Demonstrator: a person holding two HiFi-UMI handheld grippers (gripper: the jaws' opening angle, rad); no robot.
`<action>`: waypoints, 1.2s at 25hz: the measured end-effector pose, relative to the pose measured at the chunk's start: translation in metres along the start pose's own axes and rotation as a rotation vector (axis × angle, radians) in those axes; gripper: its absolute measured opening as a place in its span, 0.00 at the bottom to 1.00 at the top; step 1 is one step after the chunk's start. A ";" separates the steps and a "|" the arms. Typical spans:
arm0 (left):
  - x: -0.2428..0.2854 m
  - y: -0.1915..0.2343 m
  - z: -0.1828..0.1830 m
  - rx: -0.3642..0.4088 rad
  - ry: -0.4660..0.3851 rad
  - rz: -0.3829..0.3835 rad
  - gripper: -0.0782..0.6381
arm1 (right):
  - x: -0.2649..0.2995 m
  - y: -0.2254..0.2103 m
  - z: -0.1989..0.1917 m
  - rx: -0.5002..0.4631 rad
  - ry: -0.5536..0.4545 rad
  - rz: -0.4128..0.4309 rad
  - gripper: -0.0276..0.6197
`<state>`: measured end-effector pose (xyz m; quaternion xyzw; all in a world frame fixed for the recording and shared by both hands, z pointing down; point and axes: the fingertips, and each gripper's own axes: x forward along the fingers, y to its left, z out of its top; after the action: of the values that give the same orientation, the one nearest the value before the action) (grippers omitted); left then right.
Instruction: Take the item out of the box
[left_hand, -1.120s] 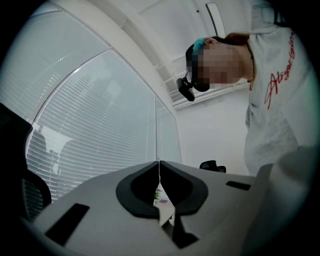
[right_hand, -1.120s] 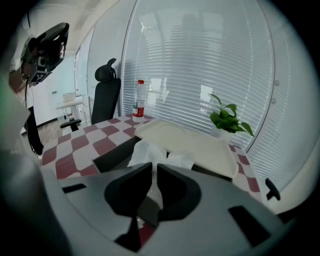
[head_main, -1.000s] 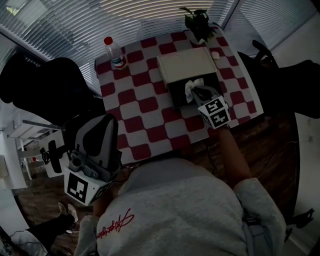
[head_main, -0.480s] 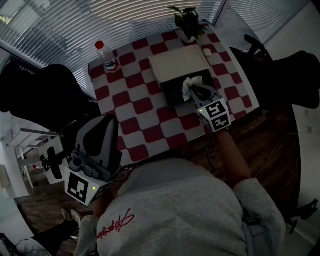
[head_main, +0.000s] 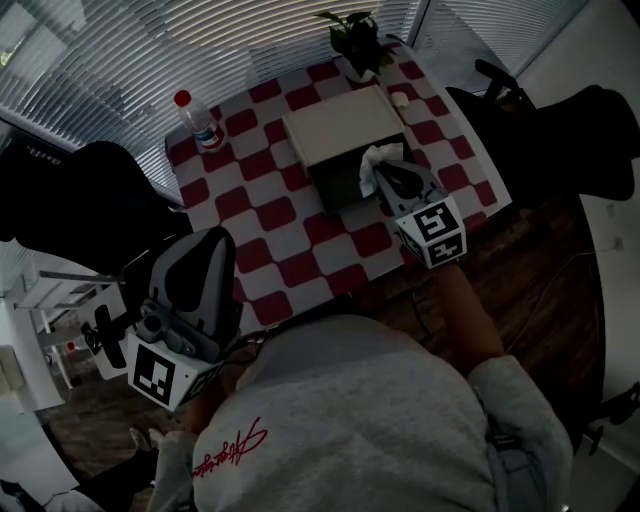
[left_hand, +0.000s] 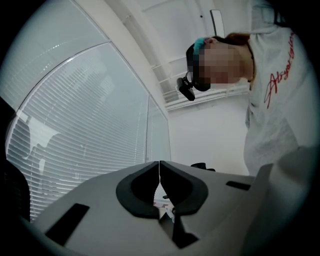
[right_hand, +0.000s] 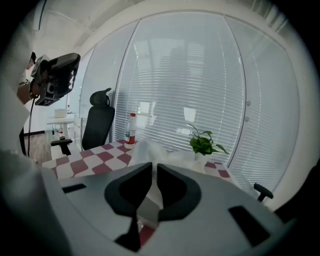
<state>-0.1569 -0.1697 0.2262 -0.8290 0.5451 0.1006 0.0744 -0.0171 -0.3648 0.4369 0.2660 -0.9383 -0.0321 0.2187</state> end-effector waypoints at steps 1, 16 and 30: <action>0.001 -0.001 -0.001 -0.001 0.000 -0.004 0.13 | -0.002 -0.001 0.002 0.000 -0.008 -0.003 0.10; 0.013 -0.006 -0.004 -0.006 -0.007 -0.041 0.13 | -0.034 -0.006 0.042 0.022 -0.132 -0.041 0.10; 0.023 -0.011 -0.006 -0.016 0.002 -0.088 0.13 | -0.067 -0.011 0.077 0.026 -0.229 -0.086 0.10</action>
<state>-0.1370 -0.1871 0.2263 -0.8529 0.5072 0.1009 0.0715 0.0059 -0.3439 0.3391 0.3036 -0.9451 -0.0596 0.1051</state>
